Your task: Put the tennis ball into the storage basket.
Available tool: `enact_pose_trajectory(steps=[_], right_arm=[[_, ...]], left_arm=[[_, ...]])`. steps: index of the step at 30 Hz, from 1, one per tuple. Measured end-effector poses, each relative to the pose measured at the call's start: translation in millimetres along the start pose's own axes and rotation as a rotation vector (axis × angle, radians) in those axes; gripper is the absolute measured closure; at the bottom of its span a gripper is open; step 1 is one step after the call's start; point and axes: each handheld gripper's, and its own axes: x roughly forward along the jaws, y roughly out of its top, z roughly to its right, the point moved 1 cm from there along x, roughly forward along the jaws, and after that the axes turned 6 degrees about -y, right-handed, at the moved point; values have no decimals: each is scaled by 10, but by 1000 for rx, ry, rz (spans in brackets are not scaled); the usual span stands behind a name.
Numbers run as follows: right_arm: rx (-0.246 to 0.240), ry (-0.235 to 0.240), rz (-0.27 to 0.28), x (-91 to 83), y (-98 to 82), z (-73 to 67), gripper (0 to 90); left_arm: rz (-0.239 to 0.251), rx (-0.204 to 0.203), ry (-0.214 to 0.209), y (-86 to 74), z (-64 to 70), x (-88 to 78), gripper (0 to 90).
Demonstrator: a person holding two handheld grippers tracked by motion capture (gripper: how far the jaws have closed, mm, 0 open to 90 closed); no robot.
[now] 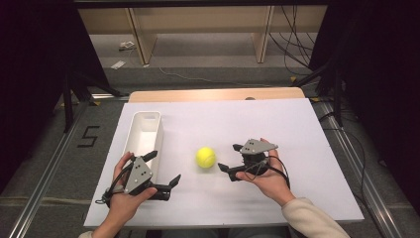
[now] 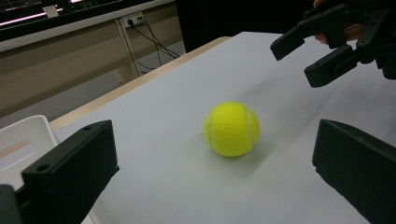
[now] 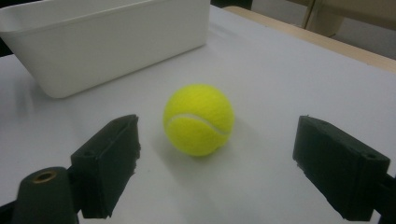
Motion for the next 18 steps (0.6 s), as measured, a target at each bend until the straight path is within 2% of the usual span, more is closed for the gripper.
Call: enact_pose_trajectory(steps=[18], right_arm=[[-4, 32, -9, 256, 101, -102, 156]], left_arm=[[1, 4, -3, 3, 5, 6, 0]])
